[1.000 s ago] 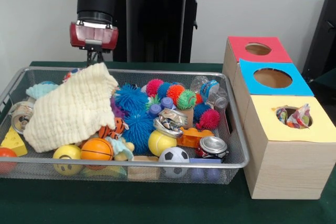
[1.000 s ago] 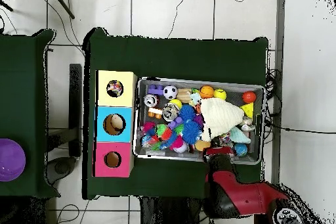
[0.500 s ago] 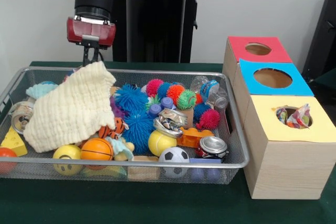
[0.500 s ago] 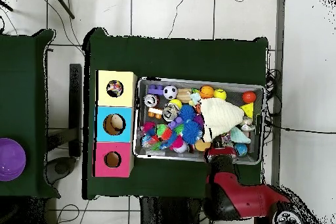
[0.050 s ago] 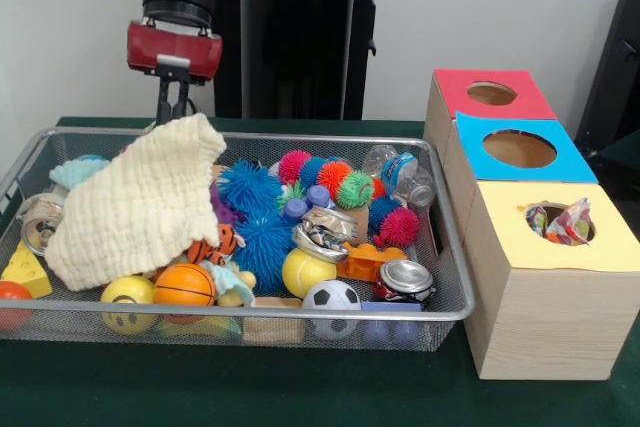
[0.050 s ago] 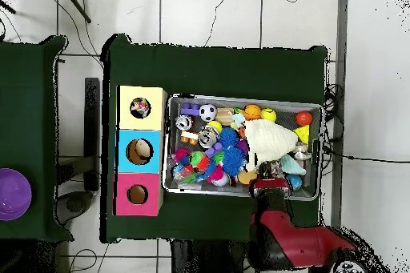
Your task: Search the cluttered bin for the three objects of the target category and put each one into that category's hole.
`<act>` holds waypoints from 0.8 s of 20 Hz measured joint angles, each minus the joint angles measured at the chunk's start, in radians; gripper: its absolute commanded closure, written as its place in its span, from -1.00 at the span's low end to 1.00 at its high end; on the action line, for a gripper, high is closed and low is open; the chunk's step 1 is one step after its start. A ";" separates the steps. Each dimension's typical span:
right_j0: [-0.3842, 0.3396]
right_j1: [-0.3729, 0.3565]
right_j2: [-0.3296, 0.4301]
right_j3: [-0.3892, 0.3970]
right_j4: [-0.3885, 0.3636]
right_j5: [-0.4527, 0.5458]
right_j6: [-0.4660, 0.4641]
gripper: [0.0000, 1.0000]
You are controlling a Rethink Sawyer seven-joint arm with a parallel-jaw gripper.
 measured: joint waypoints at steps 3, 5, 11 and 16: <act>0.022 -0.058 0.000 0.002 -0.013 0.000 0.000 1.00; 0.034 -0.101 0.002 0.002 -0.035 -0.003 0.000 1.00; 0.055 -0.181 0.006 0.003 -0.094 -0.055 0.000 1.00; 0.064 -0.216 0.009 0.003 -0.111 -0.121 0.000 1.00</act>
